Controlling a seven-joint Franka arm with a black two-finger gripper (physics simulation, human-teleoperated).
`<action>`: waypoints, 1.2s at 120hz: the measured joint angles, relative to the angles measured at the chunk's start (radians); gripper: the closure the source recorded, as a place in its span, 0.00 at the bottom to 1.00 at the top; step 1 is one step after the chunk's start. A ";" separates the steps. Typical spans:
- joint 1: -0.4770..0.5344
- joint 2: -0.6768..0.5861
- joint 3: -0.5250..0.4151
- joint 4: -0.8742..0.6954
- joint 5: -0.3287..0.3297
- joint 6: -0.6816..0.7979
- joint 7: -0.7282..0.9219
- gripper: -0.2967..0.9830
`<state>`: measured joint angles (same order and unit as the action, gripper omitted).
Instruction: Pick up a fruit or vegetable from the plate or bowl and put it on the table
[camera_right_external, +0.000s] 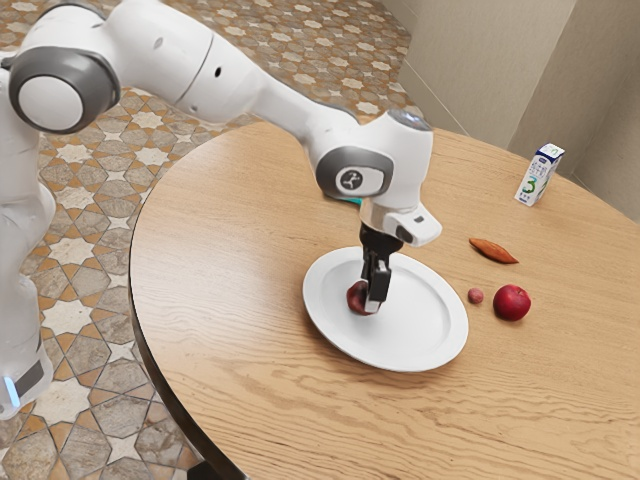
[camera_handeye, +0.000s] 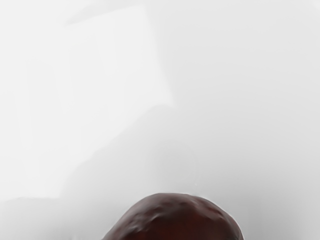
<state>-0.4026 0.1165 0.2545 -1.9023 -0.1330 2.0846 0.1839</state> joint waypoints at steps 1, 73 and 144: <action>0.000 0.001 0.000 0.000 -0.001 0.001 0.000 0.23; -0.009 -0.029 0.014 -0.006 0.001 0.013 -0.003 0.52; 0.028 -0.182 0.371 -0.008 0.091 -0.068 0.006 0.51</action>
<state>-0.3743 -0.0653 0.6260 -1.9099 -0.0423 2.0164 0.1896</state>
